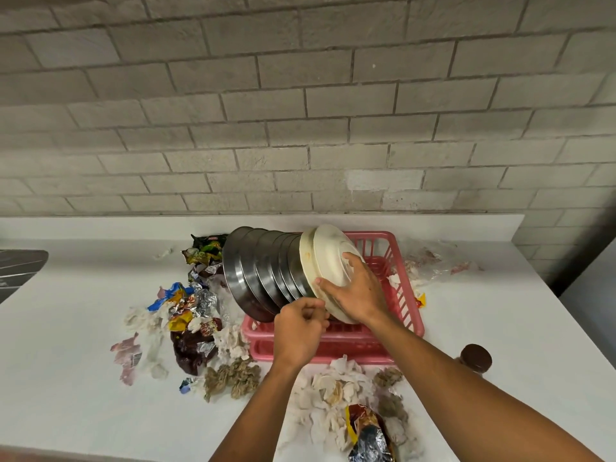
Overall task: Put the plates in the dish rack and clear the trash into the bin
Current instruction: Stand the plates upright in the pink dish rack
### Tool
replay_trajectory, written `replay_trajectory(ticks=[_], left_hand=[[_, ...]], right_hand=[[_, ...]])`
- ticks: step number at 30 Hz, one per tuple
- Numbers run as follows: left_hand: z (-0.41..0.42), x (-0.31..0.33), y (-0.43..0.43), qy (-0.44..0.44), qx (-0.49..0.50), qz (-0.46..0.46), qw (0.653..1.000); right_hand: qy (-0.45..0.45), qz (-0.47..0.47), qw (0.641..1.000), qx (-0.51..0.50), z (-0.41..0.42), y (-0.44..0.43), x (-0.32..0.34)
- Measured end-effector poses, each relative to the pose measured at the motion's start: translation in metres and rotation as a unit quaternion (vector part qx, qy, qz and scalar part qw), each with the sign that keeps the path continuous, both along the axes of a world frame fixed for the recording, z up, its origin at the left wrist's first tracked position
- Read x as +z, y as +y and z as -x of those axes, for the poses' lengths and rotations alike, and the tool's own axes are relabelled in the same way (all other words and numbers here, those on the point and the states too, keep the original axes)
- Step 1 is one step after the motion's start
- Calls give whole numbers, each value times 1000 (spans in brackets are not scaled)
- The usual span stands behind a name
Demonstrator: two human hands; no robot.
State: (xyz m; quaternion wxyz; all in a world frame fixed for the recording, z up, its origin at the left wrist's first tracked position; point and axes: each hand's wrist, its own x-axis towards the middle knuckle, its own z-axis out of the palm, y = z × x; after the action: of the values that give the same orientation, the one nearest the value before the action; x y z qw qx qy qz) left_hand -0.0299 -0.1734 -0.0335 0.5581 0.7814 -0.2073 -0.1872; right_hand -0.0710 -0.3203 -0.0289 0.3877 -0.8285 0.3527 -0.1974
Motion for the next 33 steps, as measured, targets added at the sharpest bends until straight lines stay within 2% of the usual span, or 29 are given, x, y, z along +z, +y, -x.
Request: replay_trajectory(ticks=[3,6,9,13,20,25,29,33], left_hand=[[-4,12,16,23,6,62,998],[-10,26,33,30,3,104,994],[-13,39,55,28,-7,131,991],[-11,47,90,18,-19,148,989],[10,27,136,36,-46,140,988],[43,-13,142,50,-126,51,989],[73,-41,134,22,-228,-30,973],[98,-63,117,-43,-241,-117,962]], right_hand=[[-119,-38,991,-45,8,17,11],[-204,-74,975,-47,18,40,24],[-243,-112,963,-20,34,64,41],[-252,-139,957,20,62,86,56],[-226,-166,960,-2,132,108,56],[-193,-169,964,-72,187,114,23],[-72,-183,979,-60,219,122,-13],[60,-159,985,-24,229,131,-46]])
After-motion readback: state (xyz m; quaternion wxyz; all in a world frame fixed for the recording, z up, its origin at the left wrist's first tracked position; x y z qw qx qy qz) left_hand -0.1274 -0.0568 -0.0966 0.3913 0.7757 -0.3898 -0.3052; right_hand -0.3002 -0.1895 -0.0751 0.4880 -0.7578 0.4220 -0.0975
